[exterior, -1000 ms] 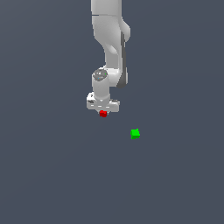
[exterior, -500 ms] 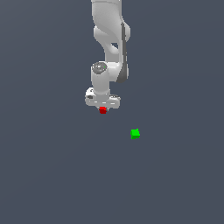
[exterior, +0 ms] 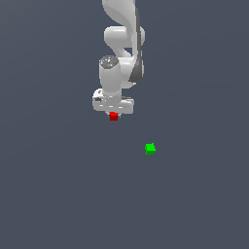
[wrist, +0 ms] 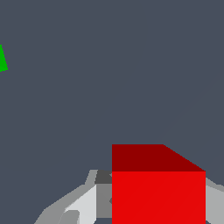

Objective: Stack the red cube on top of the green cube.

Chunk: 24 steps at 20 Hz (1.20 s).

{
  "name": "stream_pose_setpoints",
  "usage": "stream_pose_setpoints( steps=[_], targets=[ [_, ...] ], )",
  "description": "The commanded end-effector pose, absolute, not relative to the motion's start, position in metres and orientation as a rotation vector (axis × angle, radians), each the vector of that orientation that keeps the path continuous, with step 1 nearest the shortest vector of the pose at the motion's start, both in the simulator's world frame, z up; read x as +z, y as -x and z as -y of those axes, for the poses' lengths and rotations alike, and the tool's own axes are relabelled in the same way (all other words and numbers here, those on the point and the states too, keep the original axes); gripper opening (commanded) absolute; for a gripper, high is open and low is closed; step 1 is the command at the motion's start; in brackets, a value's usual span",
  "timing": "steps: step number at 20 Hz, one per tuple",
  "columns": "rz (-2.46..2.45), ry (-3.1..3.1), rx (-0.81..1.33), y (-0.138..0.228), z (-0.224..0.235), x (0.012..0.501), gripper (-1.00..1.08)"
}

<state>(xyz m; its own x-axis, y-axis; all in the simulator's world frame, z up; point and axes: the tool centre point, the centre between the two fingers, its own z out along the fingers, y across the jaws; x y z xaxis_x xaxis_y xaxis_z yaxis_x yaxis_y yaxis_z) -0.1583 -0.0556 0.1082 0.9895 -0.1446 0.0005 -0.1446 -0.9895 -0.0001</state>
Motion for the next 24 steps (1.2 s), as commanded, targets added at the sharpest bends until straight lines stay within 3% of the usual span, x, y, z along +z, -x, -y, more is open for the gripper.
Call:
stream_pose_setpoints(
  steps=[1,12,24],
  targets=[
    [-0.228,3.133,0.0,0.158,0.056,0.116,-1.0],
    [-0.227,3.133,-0.001,0.15,0.045,0.115,-1.0],
    [-0.227,3.131,0.0,0.095,-0.026,0.094,-1.0]
  ],
)
